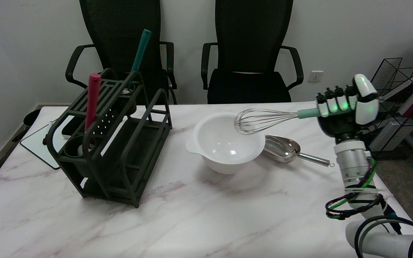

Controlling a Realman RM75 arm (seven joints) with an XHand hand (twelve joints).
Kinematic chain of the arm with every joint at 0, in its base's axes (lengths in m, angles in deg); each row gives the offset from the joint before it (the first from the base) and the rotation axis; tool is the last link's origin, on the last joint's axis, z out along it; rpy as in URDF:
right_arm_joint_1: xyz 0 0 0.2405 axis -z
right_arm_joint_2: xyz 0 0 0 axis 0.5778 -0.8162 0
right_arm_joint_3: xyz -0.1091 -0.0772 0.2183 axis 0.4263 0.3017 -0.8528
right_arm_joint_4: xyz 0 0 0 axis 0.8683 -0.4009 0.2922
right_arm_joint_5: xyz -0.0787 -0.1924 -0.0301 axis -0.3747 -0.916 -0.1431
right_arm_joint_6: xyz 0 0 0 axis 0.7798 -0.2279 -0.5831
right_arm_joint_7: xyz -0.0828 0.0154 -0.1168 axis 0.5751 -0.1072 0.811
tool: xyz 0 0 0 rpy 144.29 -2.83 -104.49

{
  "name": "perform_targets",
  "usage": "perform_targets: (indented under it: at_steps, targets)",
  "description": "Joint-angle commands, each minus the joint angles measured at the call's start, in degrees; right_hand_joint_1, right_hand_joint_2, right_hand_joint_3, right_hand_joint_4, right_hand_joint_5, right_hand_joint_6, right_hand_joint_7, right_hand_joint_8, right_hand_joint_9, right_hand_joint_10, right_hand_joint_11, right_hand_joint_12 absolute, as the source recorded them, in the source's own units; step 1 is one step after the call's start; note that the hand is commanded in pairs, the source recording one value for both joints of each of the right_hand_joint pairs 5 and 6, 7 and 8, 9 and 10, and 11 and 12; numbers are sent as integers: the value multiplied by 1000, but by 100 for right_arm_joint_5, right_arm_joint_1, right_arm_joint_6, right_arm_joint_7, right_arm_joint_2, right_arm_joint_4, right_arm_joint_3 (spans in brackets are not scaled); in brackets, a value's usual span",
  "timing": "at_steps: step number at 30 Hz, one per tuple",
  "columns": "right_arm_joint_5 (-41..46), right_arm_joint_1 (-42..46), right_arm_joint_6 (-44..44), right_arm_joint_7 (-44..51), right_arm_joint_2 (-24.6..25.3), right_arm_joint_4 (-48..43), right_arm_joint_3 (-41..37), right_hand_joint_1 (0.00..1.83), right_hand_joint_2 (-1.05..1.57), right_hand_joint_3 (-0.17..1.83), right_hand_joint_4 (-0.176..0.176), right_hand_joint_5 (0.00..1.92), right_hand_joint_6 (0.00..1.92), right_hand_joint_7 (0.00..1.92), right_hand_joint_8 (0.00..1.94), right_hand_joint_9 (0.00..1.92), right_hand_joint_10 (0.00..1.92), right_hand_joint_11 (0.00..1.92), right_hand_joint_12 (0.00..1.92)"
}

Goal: Place the whisk into the mixing bowl.

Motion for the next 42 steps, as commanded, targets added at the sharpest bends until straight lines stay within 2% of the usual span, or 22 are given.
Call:
perform_targets:
  at_steps: [1,8,13,19,26,34,42]
  targets:
    - [-1971,-413,2247,214,-87,667,-574,953,1520,871,0,1920,1920,1920,1920,1920,1920,1920,1920]
    - [-2097,-1206,2291,334,-123,127,47,968,1571,685,0,1920,1920,1920,1920,1920,1920,1920,1920]
    - [-2113,-1916,2268,334,-76,-358,748,975,1571,633,0,1920,1920,1920,1920,1920,1920,1920,1920]
    - [-2157,-2308,2143,322,-59,-995,1164,981,1571,553,0,1920,1920,1920,1920,1920,1920,1920,1920]
    - [-2109,-2377,2099,286,-35,-1383,1189,979,1571,472,0,1920,1920,1920,1920,1920,1920,1920,1920]
    - [-1906,-2389,1669,258,-35,-1509,1042,977,1571,471,0,1920,1920,1920,1920,1920,1920,1920,1920]
    - [-1865,-2401,1695,254,-43,-1743,1049,977,1571,472,0,1920,1920,1920,1920,1920,1920,1920,1920]
